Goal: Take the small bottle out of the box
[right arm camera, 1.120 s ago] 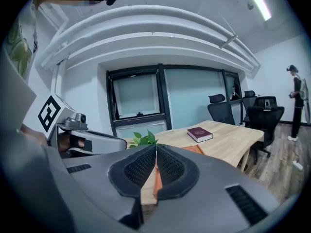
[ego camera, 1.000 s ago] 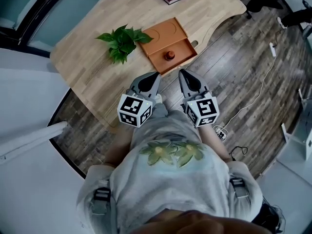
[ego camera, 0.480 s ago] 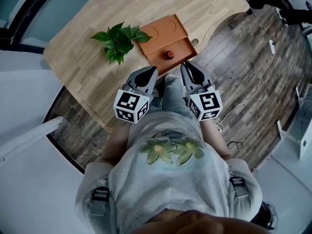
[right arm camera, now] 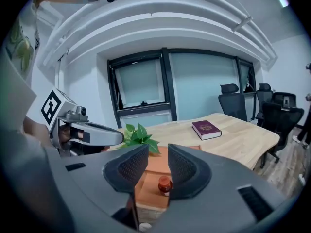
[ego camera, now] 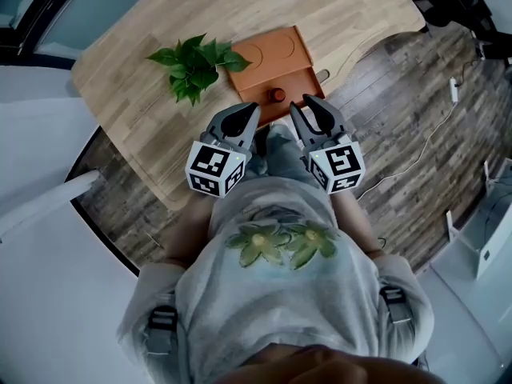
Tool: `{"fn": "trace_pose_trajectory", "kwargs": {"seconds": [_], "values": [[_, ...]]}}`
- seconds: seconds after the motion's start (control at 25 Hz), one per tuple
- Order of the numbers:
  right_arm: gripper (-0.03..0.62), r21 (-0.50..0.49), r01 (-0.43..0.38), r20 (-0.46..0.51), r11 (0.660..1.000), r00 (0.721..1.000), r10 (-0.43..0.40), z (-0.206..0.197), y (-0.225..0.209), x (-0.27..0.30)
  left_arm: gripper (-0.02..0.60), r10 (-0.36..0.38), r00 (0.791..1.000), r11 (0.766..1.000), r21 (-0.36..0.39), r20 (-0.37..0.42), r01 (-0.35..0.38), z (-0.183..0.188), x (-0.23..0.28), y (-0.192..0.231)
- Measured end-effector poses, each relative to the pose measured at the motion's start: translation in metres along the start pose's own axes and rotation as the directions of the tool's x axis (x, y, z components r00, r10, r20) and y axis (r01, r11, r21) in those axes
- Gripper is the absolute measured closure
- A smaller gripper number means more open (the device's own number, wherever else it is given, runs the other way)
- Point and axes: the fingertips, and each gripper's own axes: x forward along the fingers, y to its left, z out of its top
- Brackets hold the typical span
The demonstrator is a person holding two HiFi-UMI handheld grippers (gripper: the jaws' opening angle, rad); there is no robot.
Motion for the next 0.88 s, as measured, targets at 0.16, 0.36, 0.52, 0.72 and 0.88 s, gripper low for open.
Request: {"fn": "trace_pose_trajectory", "kwargs": {"seconds": [0.16, 0.36, 0.52, 0.72, 0.88], "values": [[0.462, -0.008, -0.049, -0.037, 0.999, 0.998, 0.048, -0.006, -0.001, 0.01, 0.574, 0.02, 1.0, 1.0, -0.013, -0.01, -0.02, 0.0, 0.007, 0.003], [0.426, -0.017, -0.091, -0.077, 0.996, 0.993, 0.09, -0.013, -0.001, 0.02, 0.574, 0.042, 0.999, 0.999, -0.017, -0.023, -0.043, 0.0, 0.012, 0.006], [0.399, -0.019, -0.112, -0.124, 0.994, 0.986, 0.109, -0.024, -0.002, 0.029, 0.574, 0.052, 0.998, 0.998, -0.033, -0.027, -0.053, -0.002, 0.014, 0.009], [0.375, -0.024, -0.131, -0.19, 0.991, 0.974, 0.125, -0.039, -0.003, 0.038, 0.574, 0.06, 0.998, 0.995, -0.074, -0.027, -0.062, -0.003, 0.017, 0.013], [0.368, -0.032, -0.151, -0.227, 0.988, 0.964, 0.14, -0.048, -0.003, 0.043, 0.574, 0.068, 0.997, 0.994, -0.086, -0.028, -0.07, -0.004, 0.02, 0.015]]}}
